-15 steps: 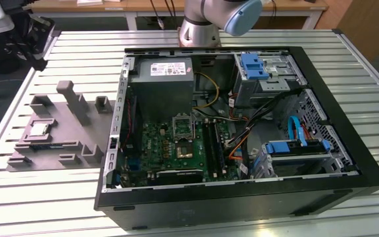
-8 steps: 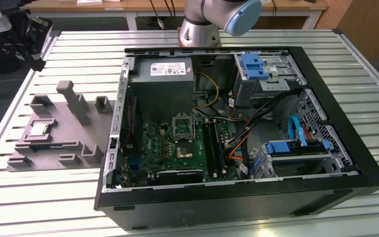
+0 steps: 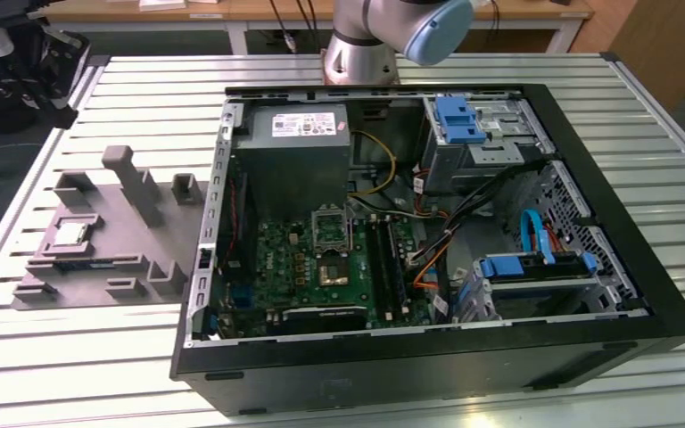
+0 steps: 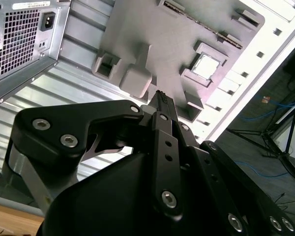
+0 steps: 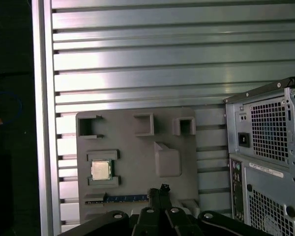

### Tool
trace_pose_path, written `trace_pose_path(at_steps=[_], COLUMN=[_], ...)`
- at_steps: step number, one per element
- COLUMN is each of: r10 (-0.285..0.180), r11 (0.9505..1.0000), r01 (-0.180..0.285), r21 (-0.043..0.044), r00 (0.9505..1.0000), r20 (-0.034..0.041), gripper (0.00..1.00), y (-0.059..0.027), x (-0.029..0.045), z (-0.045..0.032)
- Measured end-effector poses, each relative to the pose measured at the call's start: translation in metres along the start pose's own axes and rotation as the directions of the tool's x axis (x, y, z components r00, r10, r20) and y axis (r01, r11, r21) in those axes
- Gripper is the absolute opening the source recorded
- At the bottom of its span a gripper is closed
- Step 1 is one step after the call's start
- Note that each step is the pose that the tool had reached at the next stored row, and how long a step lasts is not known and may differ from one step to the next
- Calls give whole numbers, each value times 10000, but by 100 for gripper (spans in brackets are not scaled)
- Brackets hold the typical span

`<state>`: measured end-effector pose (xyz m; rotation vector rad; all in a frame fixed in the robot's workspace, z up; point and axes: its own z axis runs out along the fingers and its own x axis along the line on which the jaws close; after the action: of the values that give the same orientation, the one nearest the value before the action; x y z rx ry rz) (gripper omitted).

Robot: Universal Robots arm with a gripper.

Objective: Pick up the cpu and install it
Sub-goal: 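Reach for the cpu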

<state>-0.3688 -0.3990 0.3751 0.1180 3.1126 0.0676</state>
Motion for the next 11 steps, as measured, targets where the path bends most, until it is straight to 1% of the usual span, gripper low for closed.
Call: trace_pose_path(at_steps=[11], r10=[0], r11=[10000], r01=[0], r21=[0], r00=[10000], r20=[0], gripper=[11], y=[-6], x=[75], z=[3])
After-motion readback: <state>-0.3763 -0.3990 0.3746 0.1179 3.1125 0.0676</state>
